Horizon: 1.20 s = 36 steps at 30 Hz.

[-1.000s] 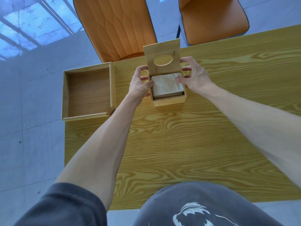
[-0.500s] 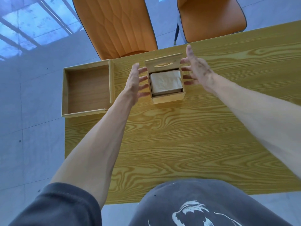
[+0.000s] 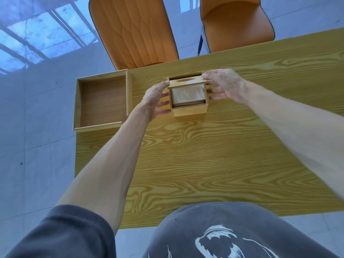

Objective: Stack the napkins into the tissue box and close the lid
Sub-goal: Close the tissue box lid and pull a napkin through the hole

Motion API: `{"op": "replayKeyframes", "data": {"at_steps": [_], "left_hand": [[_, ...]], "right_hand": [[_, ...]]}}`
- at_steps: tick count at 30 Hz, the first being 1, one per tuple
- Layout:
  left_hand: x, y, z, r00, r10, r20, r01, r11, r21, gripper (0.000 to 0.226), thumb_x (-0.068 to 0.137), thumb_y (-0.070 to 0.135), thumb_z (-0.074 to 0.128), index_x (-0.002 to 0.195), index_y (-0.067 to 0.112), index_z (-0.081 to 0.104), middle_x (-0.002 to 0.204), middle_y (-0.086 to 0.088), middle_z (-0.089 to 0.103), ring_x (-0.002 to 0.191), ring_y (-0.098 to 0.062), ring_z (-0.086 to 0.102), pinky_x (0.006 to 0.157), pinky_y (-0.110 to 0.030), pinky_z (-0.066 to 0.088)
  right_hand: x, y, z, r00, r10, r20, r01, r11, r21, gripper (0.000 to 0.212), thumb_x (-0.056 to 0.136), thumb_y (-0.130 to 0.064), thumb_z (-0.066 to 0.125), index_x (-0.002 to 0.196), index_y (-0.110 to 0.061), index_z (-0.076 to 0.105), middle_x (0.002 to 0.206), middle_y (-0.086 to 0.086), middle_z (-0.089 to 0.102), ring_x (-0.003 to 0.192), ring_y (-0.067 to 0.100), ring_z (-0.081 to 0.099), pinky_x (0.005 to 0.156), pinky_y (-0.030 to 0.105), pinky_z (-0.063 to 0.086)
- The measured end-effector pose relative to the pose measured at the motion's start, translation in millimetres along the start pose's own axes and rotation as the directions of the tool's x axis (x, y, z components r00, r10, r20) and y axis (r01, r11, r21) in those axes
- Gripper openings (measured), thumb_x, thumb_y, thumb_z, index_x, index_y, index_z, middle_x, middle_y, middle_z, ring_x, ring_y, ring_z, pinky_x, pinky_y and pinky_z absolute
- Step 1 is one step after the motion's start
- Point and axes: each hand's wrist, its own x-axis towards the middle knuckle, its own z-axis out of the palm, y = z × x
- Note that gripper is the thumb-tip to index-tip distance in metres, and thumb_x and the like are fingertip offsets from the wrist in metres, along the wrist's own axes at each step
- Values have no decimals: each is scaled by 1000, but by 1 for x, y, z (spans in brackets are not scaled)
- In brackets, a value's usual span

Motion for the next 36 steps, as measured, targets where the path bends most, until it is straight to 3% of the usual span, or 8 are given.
{"op": "replayKeyframes", "data": {"at_steps": [11,14,23,30,36], "left_hand": [[-12,-18,6,991,93,-100,-83,992,96,38,95,34,64,130,19,59,121,-1,67,95,-18,69,90,-43,57],[-12,-20,9,986,115,-122,-101,988,113,35,96,30,63,129,19,59,113,0,67,87,-14,69,90,-42,58],[-3,-26,10,983,133,-127,-108,976,188,46,93,20,67,137,19,51,117,-4,64,107,-24,67,94,-46,55],[5,-29,9,985,135,-110,-104,963,251,47,94,21,67,138,21,51,116,-2,65,109,-23,65,94,-44,55],[10,-28,7,984,138,-110,-108,964,245,45,95,24,65,138,24,51,116,0,63,108,-21,65,93,-43,55]], "right_hand": [[-19,14,6,997,-73,-12,73,997,10,55,86,-18,74,135,-20,51,119,0,69,109,16,67,89,42,57],[-19,19,8,996,-85,-38,85,996,-2,60,84,-17,76,137,-19,50,127,3,64,110,17,65,88,42,58],[-14,34,14,988,-119,-100,110,990,-93,68,81,-18,79,140,-20,45,128,8,62,108,22,66,86,40,60],[-7,41,15,984,-113,-135,93,986,-141,70,80,-20,81,140,-20,46,124,6,63,106,22,66,85,40,60],[-4,37,13,964,-225,-141,161,918,-363,72,76,-34,83,138,-25,47,120,0,63,107,19,64,88,39,58]]}}
